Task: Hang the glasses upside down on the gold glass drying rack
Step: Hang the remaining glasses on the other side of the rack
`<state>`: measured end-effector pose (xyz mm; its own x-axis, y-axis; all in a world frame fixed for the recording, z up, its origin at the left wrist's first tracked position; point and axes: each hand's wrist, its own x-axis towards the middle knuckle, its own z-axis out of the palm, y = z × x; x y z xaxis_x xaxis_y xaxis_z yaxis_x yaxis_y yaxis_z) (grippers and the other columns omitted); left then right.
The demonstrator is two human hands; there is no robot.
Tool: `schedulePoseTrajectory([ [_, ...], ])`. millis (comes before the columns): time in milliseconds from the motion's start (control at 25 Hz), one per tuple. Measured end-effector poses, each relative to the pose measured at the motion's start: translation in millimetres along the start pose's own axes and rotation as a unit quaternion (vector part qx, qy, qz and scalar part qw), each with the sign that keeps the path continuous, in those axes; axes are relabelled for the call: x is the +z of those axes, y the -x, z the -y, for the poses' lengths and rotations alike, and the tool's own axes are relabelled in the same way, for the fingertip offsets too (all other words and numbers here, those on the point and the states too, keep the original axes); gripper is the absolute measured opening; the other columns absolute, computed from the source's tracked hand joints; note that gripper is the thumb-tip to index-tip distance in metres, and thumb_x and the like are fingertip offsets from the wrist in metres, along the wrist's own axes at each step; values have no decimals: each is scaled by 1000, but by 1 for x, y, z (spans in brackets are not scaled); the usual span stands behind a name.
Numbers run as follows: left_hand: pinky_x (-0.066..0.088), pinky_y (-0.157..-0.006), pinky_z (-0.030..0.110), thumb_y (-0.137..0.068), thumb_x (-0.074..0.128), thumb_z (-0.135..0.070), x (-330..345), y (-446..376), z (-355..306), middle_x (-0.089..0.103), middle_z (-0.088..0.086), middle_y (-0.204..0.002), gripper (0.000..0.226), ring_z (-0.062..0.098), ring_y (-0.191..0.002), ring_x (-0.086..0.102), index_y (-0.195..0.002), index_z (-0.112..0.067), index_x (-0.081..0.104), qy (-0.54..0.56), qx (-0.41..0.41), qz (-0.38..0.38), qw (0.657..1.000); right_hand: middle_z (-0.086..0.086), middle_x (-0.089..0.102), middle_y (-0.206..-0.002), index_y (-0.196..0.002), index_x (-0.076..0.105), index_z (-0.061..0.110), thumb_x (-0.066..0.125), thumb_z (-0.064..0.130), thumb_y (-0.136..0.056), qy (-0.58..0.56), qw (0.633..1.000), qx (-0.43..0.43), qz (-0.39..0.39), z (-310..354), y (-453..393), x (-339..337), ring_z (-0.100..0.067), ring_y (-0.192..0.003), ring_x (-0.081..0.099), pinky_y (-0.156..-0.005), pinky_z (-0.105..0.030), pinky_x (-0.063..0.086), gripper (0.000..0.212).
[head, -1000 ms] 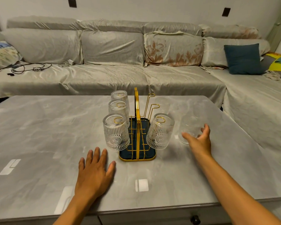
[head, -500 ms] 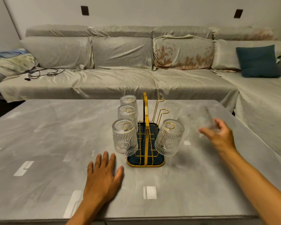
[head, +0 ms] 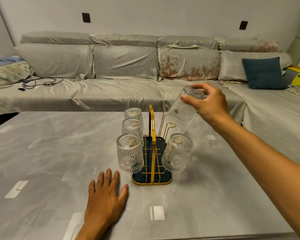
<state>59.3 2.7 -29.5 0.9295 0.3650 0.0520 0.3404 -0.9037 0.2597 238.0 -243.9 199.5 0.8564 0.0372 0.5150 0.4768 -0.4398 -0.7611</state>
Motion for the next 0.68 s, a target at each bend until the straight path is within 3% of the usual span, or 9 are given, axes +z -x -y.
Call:
schedulePoseTrajectory([
  [160, -9, -119, 45, -90, 10, -66, 0, -1, 0, -10, 0, -163, 73, 19, -149, -13, -153, -30, -2, 1, 0, -1, 1000, 4, 69, -100, -106, 65, 30, 80, 52, -62, 70, 996, -16, 43, -10, 9, 25, -14, -87, 64, -77, -39, 56, 51],
  [320, -9, -119, 44, -91, 11, -64, 0, 0, 0, -9, 0, -164, 72, 19, -149, -13, -153, -30, 0, 8, 5, -9, 1000, 1, 69, -111, -108, 66, 28, 81, 48, -63, 102, 992, -19, 65, -22, 15, 39, -18, -99, 62, -79, -32, 50, 51],
  [440, -10, -118, 44, -91, 10, -64, 0, 1, 2, -9, 0, -164, 72, 19, -149, -14, -153, -30, -1, 6, 4, -8, 1000, 0, 67, -116, -110, 66, 26, 82, 47, -63, 114, 991, 7, 75, -30, 16, 46, -20, -103, 60, -78, -31, 47, 53],
  [680, -12, -118, 44, -90, 9, -65, 1, 0, 1, -11, 0, -163, 73, 19, -148, -15, -153, -31, -2, 3, 3, -7, 1000, -4, 63, -113, -105, 63, 28, 84, 40, -59, 141, 980, 71, 118, -39, 17, 59, -21, -92, 57, -70, -35, 51, 52],
])
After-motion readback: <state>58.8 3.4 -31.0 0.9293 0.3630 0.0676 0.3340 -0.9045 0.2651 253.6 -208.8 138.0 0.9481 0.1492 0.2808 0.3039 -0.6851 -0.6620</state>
